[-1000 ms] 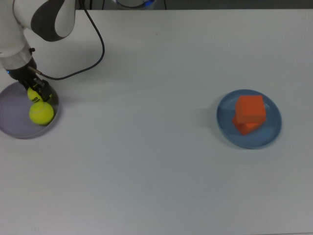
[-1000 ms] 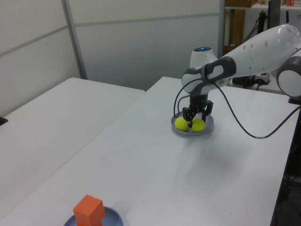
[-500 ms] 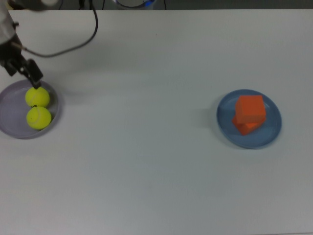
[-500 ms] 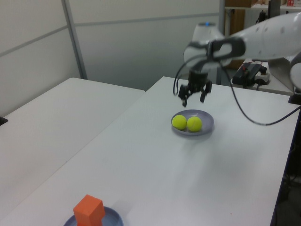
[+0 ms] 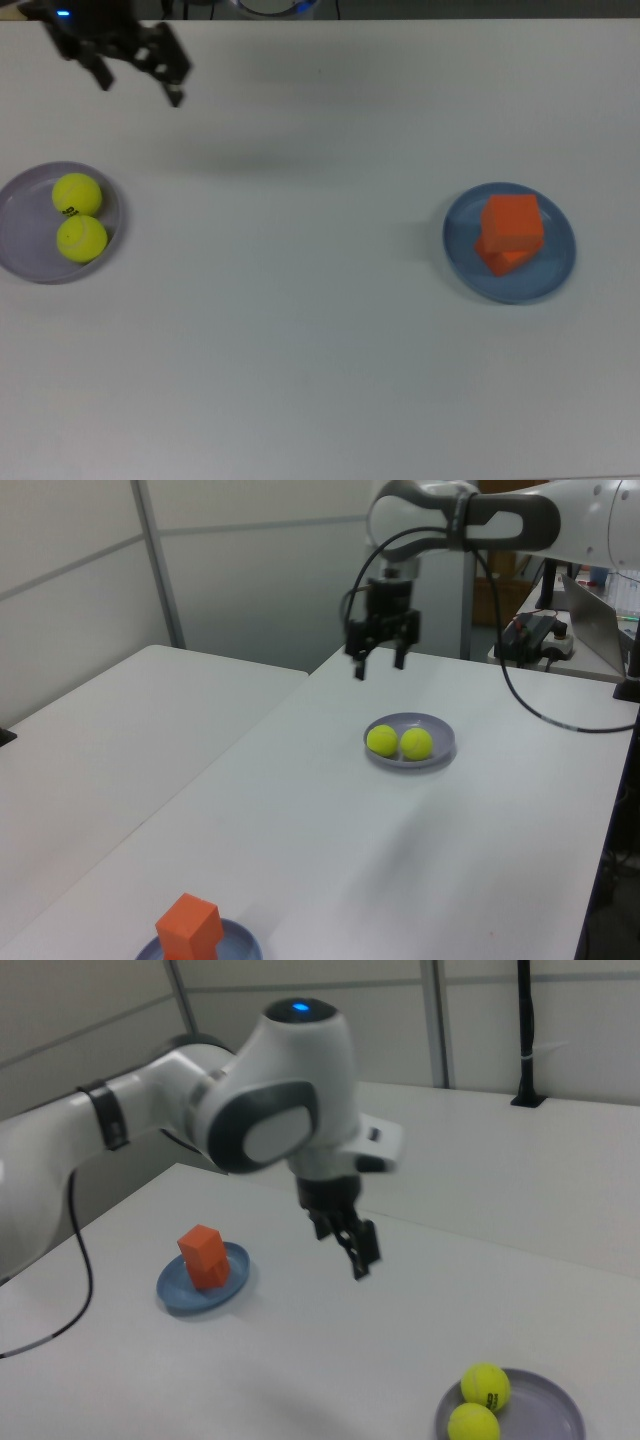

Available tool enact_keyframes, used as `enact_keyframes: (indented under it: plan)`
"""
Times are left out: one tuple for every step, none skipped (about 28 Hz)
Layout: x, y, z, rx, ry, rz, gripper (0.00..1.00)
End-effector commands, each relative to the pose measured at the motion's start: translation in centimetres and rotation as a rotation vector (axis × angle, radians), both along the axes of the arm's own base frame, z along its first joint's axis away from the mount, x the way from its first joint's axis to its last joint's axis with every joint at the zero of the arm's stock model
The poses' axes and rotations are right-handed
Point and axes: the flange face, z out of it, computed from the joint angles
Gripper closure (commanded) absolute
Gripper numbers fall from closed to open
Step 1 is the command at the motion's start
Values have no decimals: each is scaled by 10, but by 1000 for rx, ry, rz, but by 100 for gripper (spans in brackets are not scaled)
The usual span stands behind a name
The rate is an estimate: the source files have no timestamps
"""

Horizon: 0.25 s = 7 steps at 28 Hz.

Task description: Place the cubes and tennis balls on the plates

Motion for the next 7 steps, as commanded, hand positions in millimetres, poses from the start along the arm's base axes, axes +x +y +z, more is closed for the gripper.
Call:
enact_keyframes:
  plan:
    - [-22,66,27,-41,-10,27,0]
    - [-25,75,30,-47,-14,34,0]
    - [-27,82,30,-52,-14,41,0]
    - [-28,88,30,-55,-12,45,0]
    - [-31,97,29,-54,-7,55,0]
    - [-32,98,28,-55,2,57,0]
    - [-33,100,27,-57,13,64,0]
